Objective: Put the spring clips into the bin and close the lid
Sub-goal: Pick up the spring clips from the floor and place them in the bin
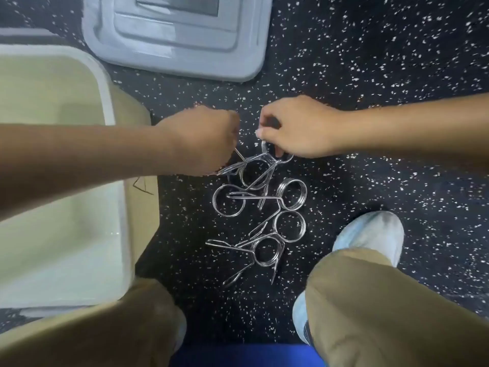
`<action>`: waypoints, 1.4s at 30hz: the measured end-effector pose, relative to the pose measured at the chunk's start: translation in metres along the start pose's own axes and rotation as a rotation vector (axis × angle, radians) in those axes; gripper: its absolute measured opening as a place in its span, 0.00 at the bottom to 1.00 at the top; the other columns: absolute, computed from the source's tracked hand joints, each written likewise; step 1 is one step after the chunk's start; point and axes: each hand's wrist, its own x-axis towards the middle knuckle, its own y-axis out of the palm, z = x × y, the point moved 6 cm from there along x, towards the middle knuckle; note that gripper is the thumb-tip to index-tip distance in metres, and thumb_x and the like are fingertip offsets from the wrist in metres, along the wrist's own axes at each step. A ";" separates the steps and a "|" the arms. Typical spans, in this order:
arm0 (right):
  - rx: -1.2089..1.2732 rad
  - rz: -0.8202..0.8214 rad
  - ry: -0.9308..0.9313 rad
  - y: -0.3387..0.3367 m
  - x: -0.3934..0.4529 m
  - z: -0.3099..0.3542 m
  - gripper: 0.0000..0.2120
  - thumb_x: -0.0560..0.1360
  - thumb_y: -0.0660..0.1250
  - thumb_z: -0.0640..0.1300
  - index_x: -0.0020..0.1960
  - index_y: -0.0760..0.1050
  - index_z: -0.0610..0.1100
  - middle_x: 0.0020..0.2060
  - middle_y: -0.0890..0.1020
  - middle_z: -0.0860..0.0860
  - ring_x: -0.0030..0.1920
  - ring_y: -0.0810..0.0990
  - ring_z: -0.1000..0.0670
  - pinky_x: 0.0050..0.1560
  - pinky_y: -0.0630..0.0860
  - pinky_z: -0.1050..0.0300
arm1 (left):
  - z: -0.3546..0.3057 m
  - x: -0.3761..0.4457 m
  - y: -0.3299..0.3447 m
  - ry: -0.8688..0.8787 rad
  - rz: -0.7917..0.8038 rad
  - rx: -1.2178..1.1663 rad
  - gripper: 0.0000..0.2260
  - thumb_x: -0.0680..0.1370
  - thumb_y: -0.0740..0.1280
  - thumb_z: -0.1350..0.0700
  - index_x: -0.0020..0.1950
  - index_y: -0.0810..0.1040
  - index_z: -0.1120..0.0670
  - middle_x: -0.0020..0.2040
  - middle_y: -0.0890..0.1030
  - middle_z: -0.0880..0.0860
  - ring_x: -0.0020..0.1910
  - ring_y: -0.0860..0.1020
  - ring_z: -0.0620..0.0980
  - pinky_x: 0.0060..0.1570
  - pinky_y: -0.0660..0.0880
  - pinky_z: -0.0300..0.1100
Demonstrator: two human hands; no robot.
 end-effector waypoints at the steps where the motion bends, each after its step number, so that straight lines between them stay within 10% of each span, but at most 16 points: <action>1: -0.016 0.020 -0.007 0.003 0.000 0.000 0.11 0.82 0.61 0.53 0.52 0.78 0.49 0.37 0.82 0.54 0.39 0.79 0.54 0.40 0.73 0.55 | -0.002 0.000 0.005 0.013 0.032 0.010 0.10 0.83 0.55 0.53 0.61 0.71 0.51 0.43 0.78 0.54 0.37 0.77 0.53 0.34 0.72 0.47; 10: -0.152 0.175 -0.049 0.015 0.003 0.008 0.14 0.82 0.58 0.47 0.58 0.80 0.44 0.51 0.83 0.46 0.52 0.81 0.43 0.46 0.74 0.55 | -0.013 0.006 0.018 0.076 0.133 -0.087 0.16 0.81 0.56 0.59 0.57 0.79 0.42 0.42 0.84 0.45 0.37 0.82 0.46 0.43 0.82 0.50; 22: 0.206 -0.172 0.065 -0.002 -0.036 -0.038 0.10 0.79 0.65 0.54 0.43 0.78 0.49 0.23 0.74 0.54 0.24 0.70 0.54 0.31 0.72 0.58 | -0.021 0.019 0.019 0.014 0.115 0.062 0.11 0.82 0.56 0.49 0.44 0.75 0.49 0.41 0.80 0.50 0.40 0.80 0.52 0.42 0.78 0.47; 42: 0.428 -0.452 0.107 -0.003 -0.086 -0.081 0.09 0.74 0.74 0.46 0.42 0.74 0.52 0.25 0.75 0.57 0.24 0.68 0.57 0.28 0.71 0.58 | -0.010 0.007 0.020 -0.050 -0.137 -0.111 0.05 0.73 0.75 0.51 0.41 0.80 0.47 0.33 0.79 0.44 0.34 0.79 0.43 0.33 0.72 0.38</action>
